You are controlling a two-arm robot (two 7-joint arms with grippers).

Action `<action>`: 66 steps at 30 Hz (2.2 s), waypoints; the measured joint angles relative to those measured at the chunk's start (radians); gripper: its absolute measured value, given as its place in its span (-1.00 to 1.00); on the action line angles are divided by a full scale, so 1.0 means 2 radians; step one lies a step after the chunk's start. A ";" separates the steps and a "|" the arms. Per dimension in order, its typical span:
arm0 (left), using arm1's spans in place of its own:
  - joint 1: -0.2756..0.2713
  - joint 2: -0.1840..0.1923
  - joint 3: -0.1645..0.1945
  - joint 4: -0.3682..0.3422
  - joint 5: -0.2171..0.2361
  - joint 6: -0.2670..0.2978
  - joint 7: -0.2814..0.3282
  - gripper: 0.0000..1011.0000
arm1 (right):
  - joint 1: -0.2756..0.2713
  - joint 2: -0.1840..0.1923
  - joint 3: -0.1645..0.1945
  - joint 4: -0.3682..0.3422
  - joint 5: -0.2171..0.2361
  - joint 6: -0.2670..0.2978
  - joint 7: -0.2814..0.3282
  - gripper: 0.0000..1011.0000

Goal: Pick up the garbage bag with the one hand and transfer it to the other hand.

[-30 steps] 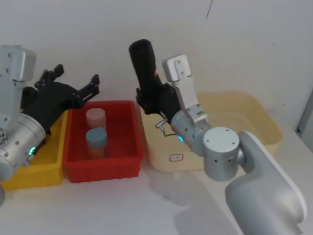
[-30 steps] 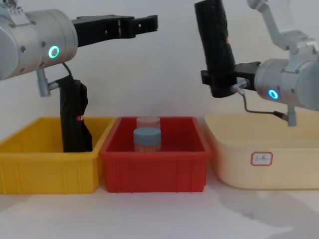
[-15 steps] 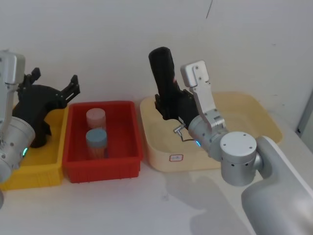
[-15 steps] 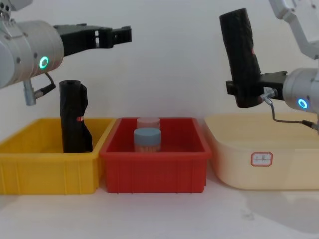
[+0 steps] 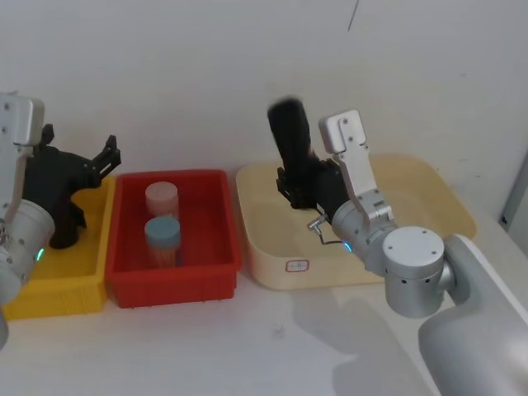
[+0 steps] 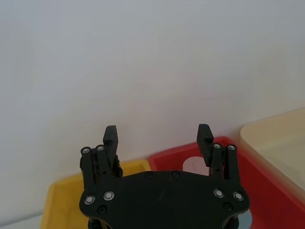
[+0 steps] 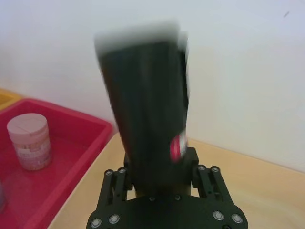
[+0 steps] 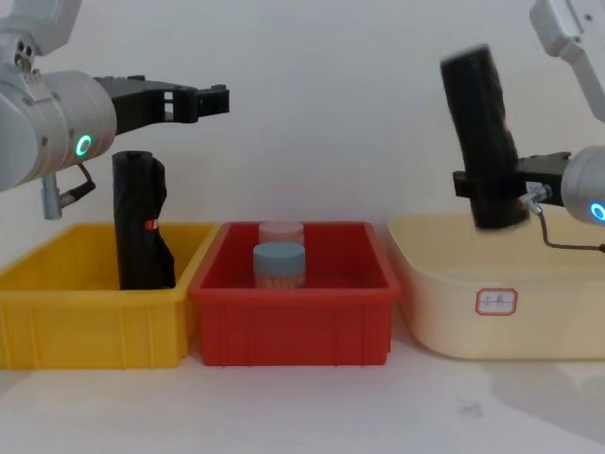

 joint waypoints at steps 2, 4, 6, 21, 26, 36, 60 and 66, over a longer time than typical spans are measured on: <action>-0.001 0.000 0.000 0.002 0.001 0.000 0.001 0.98 | 0.000 0.000 0.001 0.001 0.000 0.000 0.000 0.31; -0.002 -0.001 0.000 0.006 0.003 0.001 0.003 0.98 | 0.000 0.001 0.002 0.001 -0.001 0.001 0.000 0.39; -0.003 -0.001 0.000 0.008 0.005 0.001 0.004 0.98 | -0.001 0.001 0.002 0.002 -0.001 0.001 -0.001 0.54; -0.007 -0.003 -0.001 0.017 0.010 0.002 0.008 0.98 | -0.001 0.002 0.006 0.005 -0.002 0.002 -0.002 0.98; -0.008 -0.003 -0.001 0.019 0.011 0.002 0.009 0.98 | -0.001 0.003 0.006 0.006 -0.003 0.003 -0.002 0.98; -0.008 -0.003 -0.001 0.020 0.012 0.002 0.010 0.98 | -0.005 0.009 0.002 -0.004 0.002 0.020 0.024 0.98; -0.009 -0.003 -0.001 0.021 0.012 0.002 0.010 0.98 | 0.035 0.025 -0.063 0.018 0.022 0.120 0.153 0.98; -0.009 -0.003 -0.001 0.021 0.012 0.002 0.010 0.98 | 0.057 0.019 -0.075 0.035 0.030 0.131 0.177 0.98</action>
